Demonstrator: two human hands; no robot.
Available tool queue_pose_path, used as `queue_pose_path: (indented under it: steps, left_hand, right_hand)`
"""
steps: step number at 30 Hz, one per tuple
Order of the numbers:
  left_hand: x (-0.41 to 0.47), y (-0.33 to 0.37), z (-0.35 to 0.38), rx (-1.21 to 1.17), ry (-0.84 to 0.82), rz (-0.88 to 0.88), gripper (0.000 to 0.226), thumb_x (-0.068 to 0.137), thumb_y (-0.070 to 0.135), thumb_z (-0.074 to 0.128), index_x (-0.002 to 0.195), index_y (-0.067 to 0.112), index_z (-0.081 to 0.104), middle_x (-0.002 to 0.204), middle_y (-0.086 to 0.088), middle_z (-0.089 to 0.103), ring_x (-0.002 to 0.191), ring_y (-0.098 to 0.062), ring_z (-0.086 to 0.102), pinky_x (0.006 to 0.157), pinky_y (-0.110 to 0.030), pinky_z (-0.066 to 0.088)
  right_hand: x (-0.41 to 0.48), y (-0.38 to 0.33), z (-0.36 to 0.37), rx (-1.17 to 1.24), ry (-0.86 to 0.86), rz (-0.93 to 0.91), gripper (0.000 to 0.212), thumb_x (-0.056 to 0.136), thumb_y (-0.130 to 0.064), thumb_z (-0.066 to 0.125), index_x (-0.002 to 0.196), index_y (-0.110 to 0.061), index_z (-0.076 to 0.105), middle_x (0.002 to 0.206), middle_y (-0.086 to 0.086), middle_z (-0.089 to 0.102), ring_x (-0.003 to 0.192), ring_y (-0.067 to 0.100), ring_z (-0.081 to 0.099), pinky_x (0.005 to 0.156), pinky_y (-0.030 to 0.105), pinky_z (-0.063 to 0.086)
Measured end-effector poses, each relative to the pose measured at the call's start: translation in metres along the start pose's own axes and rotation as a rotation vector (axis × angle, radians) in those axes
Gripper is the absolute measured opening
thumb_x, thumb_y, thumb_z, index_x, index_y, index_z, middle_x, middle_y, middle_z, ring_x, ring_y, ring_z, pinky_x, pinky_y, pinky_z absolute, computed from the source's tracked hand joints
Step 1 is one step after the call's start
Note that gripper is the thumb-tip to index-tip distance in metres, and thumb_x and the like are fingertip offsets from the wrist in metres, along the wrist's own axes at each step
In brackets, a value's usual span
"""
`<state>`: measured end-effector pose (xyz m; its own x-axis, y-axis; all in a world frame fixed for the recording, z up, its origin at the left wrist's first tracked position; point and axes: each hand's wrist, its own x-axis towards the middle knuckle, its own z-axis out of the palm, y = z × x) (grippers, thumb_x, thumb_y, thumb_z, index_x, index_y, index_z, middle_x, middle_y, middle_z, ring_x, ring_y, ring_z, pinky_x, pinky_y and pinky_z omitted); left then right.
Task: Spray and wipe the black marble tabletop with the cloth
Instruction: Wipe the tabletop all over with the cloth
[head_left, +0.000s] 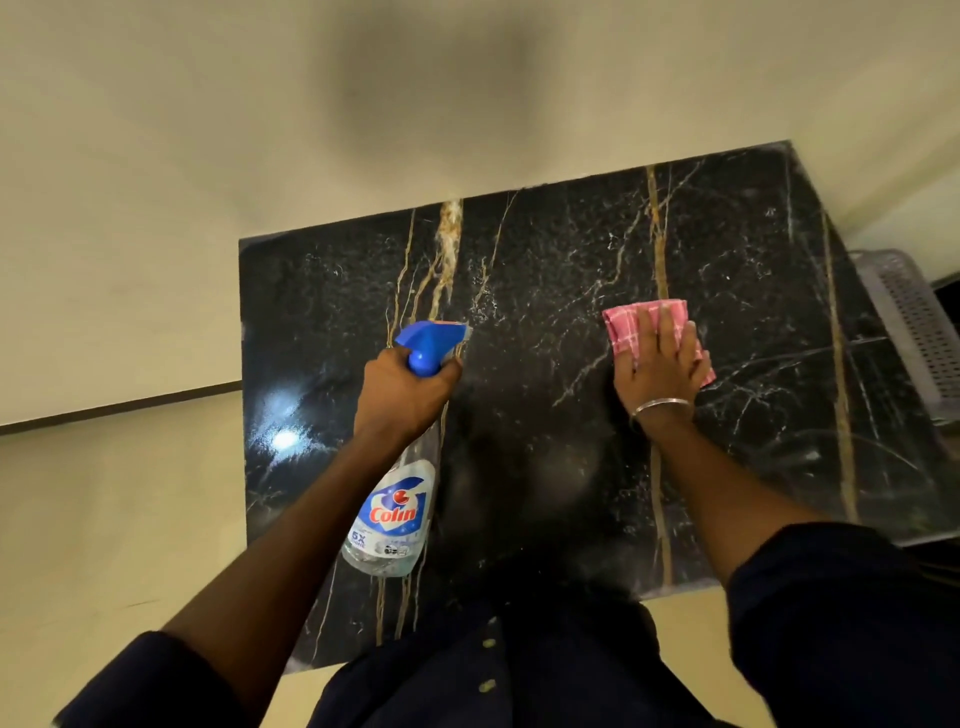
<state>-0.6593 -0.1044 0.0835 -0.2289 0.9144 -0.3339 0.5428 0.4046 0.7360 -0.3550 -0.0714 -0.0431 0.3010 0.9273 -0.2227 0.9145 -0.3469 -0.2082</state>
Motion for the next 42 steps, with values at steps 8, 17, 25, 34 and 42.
queue_pose_path:
  steps: [8,17,25,34,42]
  left_hand:
    - [-0.011,-0.013,-0.006,0.014,-0.013,0.008,0.026,0.083,0.034,0.070,0.092,0.011,0.062,0.068,0.001,0.062,0.057,-0.008,0.059,0.054,-0.018,0.044]
    - [-0.020,-0.015,-0.007,0.045,-0.040,0.046,0.019,0.086,0.029,0.069,0.087,0.013,0.058,0.063,0.005,0.057,0.049,-0.003,0.053,0.042,-0.006,0.036]
    - [-0.027,-0.018,-0.007,0.018,-0.030,0.044,0.024,0.084,0.033,0.070,0.090,0.011,0.061,0.064,0.004,0.057,0.053,-0.006,0.054,0.051,-0.014,0.037]
    - [-0.032,-0.013,0.000,0.063,-0.047,0.048,0.021,0.084,0.031,0.071,0.083,0.013,0.059,0.062,0.005,0.056,0.050,-0.004,0.052,0.047,-0.009,0.034]
    - [-0.037,-0.014,0.002,0.043,-0.055,0.077,0.019,0.082,0.032,0.072,0.078,0.019,0.058,0.061,0.007,0.056,0.052,-0.004,0.053,0.051,-0.014,0.036]
  right_hand:
    - [-0.102,-0.105,0.045,0.004,-0.009,-0.217,0.066,0.089,-0.044,0.031,0.153,-0.027,0.028,0.161,0.005,0.025,0.147,0.041,0.014,0.113,0.065,0.012]
    - [-0.085,-0.019,0.032,-0.109,0.028,-0.498,0.061,0.092,-0.046,0.035,0.151,-0.031,0.032,0.160,-0.001,0.027,0.147,0.030,0.023,0.111,0.058,0.024]
    - [-0.080,-0.033,0.029,0.040,0.076,0.100,0.070,0.088,-0.046,0.028,0.155,-0.026,0.021,0.163,0.005,0.016,0.148,0.039,0.012,0.112,0.066,0.014]
    - [-0.156,-0.052,0.058,-0.063,-0.002,-0.600,0.063,0.096,-0.046,0.039,0.155,-0.030,0.023,0.163,0.000,0.017,0.148,0.035,0.017,0.111,0.063,0.020]
    - [-0.106,0.052,0.019,-0.039,0.064,-0.037,0.065,0.094,-0.051,0.026,0.154,-0.027,0.025,0.160,0.008,0.026,0.145,0.034,0.021,0.111,0.064,0.022]
